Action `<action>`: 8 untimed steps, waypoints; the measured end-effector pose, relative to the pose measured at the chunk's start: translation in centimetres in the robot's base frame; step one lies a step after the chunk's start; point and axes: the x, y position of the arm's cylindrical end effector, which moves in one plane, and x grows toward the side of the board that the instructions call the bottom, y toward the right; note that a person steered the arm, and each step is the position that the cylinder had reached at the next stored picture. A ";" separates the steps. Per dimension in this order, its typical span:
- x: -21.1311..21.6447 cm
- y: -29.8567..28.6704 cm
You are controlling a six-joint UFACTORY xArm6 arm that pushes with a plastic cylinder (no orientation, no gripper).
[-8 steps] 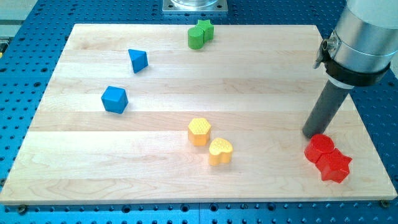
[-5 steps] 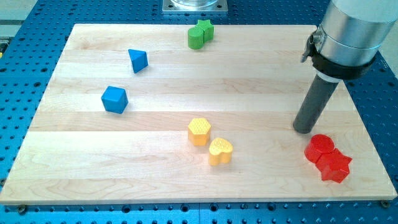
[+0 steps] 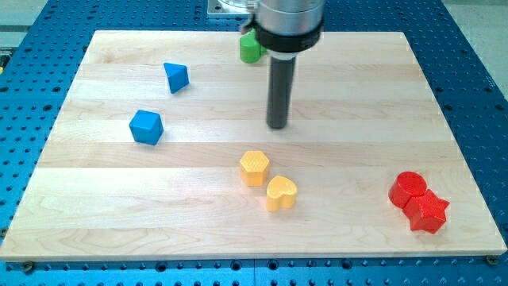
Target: Move the blue cube towards the center right of the board
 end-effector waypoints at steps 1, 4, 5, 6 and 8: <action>1.6 -6.9; 6.3 -19.4; 7.0 -26.0; 3.8 -24.3; -1.6 -2.6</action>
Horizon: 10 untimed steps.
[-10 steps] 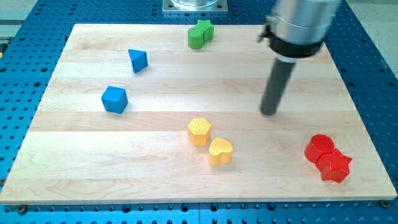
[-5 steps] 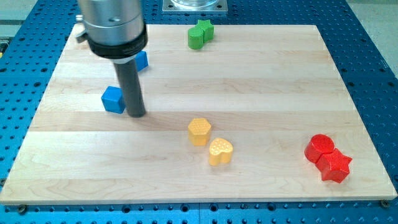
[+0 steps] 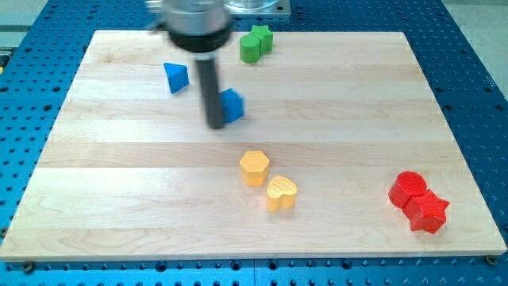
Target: Move the blue cube towards the center right of the board
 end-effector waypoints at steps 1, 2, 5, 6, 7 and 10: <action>-0.3 0.7; -1.9 -4.4; -7.5 6.5; -8.4 8.8; -5.9 16.3; -3.5 1.8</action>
